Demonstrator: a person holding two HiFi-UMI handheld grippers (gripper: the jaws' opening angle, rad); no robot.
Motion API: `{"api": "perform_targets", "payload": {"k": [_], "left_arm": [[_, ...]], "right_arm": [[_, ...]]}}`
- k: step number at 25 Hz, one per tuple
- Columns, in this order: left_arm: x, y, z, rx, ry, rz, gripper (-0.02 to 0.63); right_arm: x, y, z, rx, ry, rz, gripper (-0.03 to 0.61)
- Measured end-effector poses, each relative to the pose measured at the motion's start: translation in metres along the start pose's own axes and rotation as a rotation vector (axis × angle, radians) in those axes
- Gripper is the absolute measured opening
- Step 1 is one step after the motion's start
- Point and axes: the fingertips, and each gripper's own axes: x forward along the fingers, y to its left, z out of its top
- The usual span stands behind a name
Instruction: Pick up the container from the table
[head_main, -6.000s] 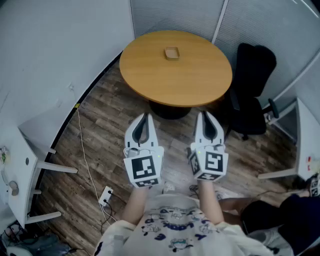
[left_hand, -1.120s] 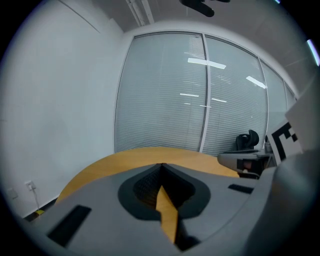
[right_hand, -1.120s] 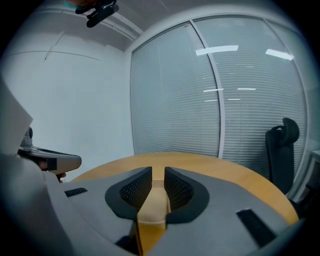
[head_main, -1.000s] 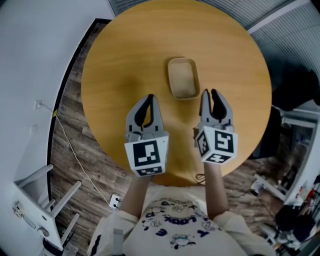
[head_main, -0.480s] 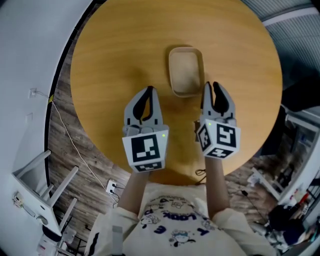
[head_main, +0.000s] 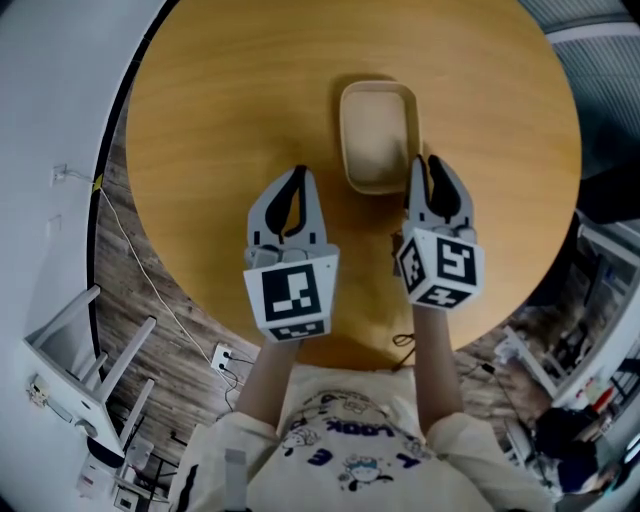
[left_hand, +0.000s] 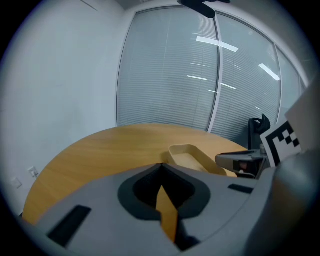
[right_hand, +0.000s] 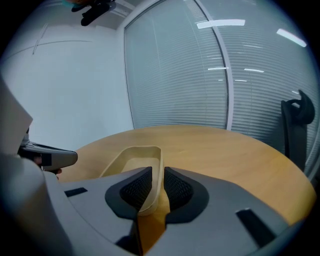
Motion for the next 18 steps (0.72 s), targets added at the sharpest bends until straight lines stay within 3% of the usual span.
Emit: {"api": "perform_targets", "payload": {"k": [14, 18], "left_arm": [[0.015, 0.001, -0.018, -0.024, 0.05, 0.004, 0.002], [0.016, -0.002, -0.022, -0.029, 0.057, 0.003, 0.002]], "right_arm": [[0.015, -0.004, -0.02, 0.037, 0.059, -0.005, 0.055], [0.016, -0.006, -0.021, 0.052, 0.056, -0.018, 0.023]]}}
